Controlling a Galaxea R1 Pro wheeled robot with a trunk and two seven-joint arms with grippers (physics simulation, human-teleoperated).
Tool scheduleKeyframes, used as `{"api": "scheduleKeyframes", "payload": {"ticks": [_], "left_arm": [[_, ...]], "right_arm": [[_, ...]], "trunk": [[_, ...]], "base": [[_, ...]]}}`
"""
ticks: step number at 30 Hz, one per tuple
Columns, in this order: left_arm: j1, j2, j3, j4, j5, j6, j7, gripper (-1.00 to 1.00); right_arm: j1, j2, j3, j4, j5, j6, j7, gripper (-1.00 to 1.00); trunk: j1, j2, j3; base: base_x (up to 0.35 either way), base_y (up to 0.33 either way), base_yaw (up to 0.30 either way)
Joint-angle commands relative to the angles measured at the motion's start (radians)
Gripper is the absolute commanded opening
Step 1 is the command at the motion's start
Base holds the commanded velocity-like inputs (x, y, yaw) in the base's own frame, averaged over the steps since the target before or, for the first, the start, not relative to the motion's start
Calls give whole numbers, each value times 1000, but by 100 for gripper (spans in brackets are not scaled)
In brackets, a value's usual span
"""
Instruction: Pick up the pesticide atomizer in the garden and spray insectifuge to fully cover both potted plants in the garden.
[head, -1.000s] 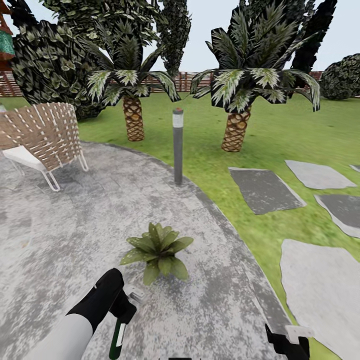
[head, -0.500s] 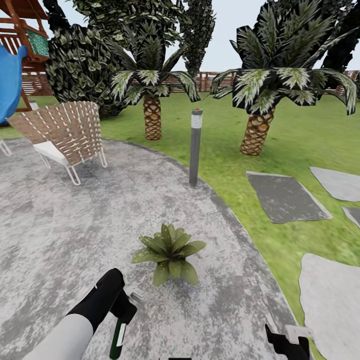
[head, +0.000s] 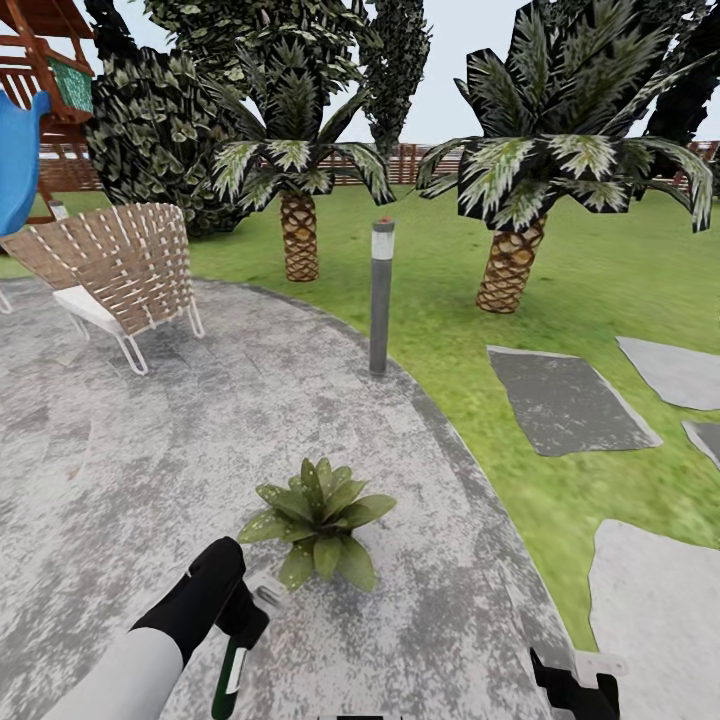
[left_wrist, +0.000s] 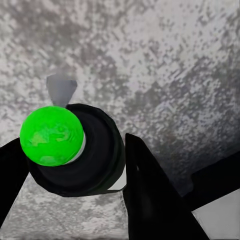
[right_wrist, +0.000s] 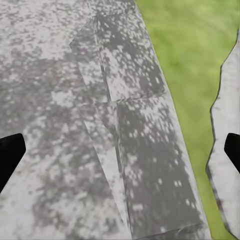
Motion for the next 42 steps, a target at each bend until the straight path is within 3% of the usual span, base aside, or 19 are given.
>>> {"api": "scheduleKeyframes", "payload": {"ticks": [1, 4, 9, 11, 14, 17, 19, 27, 33, 42], "left_arm": [[0, 0, -3, -2, -22, 3, -11, -100], [-2, 10, 3, -1, -49, 4, -27, -100], [-10, 39, 0, -2, -75, 2, -146, -100], [-12, 41, 0, -2, -115, 2, -173, -100], [-16, 46, 1, -2, -223, 3, -238, -100], [-17, 51, 2, -4, -286, 1, -324, -100], [-19, 51, 2, -14, -306, 2, -352, -100], [-40, 43, 2, -96, -335, 5, -374, -100], [-48, 48, 1, -102, -351, 4, -374, -100], [-46, 41, 0, -102, -357, 4, -374, -100]], "right_arm": [[-1, 0, -8, 1, 3, -3, 5, 100], [-1, -1, -8, 1, 4, -3, 5, 100], [-1, -1, -8, 2, 5, -4, 7, 100], [-1, -2, -8, 2, 5, -3, 7, 100], [-1, -3, -8, 2, 5, -4, 7, 100], [-1, -3, -8, 1, 5, -4, 7, 100], [-1, -3, -8, 1, 5, -4, 7, 100], [-1, -3, -8, 1, 5, -3, 5, 100], [-1, -3, -8, 0, 5, -3, 5, 100], [-1, -5, -9, 0, 5, -4, 6, 100]], "trunk": [[0, 0, -1], [0, 0, -1], [0, 0, -1], [0, 0, -1], [0, 0, -1], [0, 0, -1], [0, 0, -1], [0, 0, -1], [0, 0, -1], [0, 0, -1]], "base": [[0, -4, 0], [0, -1, 0], [0, 0, 0], [0, 0, 0], [0, 0, 0], [0, 0, 0], [0, 0, 0], [0, 0, 188], [0, -4, 245], [-35, -244, 7]]}}
